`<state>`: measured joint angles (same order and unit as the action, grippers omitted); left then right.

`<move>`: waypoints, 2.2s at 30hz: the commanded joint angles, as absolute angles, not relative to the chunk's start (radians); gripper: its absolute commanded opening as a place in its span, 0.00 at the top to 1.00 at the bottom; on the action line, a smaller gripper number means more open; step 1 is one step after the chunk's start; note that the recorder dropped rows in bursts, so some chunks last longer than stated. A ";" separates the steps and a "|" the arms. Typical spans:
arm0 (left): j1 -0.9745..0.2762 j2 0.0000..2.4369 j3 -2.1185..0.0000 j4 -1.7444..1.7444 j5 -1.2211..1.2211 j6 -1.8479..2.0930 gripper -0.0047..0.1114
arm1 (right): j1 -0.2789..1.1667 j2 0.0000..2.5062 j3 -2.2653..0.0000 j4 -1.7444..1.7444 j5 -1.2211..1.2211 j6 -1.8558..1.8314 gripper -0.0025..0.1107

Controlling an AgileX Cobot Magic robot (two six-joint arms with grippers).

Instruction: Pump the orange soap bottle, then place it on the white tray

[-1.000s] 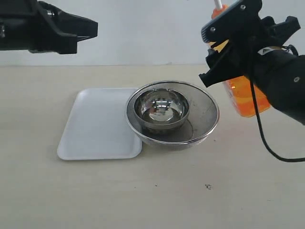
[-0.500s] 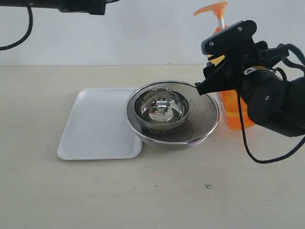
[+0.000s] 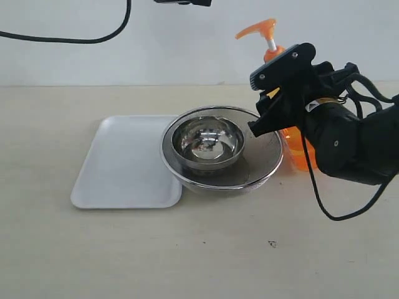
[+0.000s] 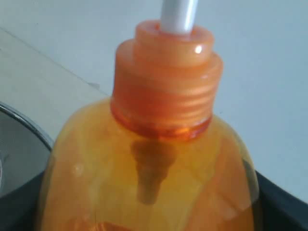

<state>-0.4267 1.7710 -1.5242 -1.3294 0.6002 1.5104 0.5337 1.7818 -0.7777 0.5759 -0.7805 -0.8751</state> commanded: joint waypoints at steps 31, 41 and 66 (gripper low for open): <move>-0.463 2.012 -1.841 -1.124 0.753 1.271 0.92 | 0.527 1.771 -0.790 0.517 -0.777 -0.872 0.98; -0.478 2.033 -1.848 -1.086 0.772 1.271 0.92 | 0.527 1.771 -0.790 0.519 -0.772 -0.872 0.98; -0.501 2.068 -1.848 -1.013 0.741 1.244 0.92 | 0.527 1.771 -0.790 0.517 -0.771 -0.872 0.98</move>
<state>-0.4878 2.0459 -1.8529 -1.0490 0.7157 1.2556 0.5290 1.7825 -0.7833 0.5398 -0.7498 -0.8736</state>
